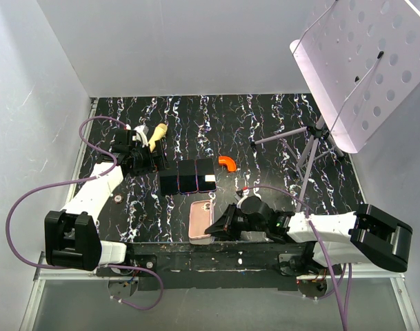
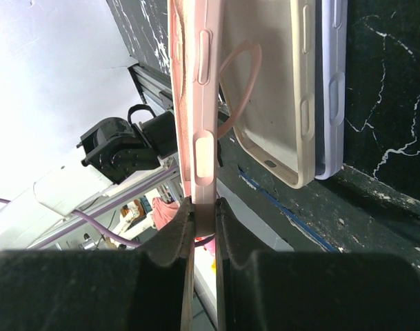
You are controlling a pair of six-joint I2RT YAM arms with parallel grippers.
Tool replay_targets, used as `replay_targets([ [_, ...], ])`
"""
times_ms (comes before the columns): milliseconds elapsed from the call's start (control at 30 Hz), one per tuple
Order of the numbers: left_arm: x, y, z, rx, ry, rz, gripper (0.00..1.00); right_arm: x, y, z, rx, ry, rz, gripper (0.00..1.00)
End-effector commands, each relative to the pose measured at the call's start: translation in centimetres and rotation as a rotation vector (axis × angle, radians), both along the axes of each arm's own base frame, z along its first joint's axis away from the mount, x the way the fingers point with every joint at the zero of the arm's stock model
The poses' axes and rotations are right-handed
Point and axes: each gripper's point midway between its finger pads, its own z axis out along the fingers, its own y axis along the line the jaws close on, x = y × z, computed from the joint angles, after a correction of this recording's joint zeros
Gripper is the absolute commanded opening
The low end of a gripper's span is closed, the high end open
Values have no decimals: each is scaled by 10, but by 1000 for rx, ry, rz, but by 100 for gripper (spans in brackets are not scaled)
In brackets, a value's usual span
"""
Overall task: Take the phone out of the phone case
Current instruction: Place the phone case at the center of the board.
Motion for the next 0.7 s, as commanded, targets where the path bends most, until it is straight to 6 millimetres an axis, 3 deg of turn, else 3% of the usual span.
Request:
replay_targets([
  [0, -1, -3, 8, -10, -36, -20, 98, 1, 2, 8, 36, 8, -6, 16],
  [100, 0, -3, 8, -10, -37, -20, 98, 0, 1, 6, 29, 21, -4, 19],
  [267, -1, -5, 8, -18, -35, -27, 98, -1, 0, 0, 29, 50, 2, 33],
  [400, 0, -5, 9, -18, -37, -30, 98, -2, 2, -6, 30, 81, 12, 35],
  [667, 0, -5, 8, -15, -36, -30, 98, 0, 4, -7, 22, 94, 32, 49],
])
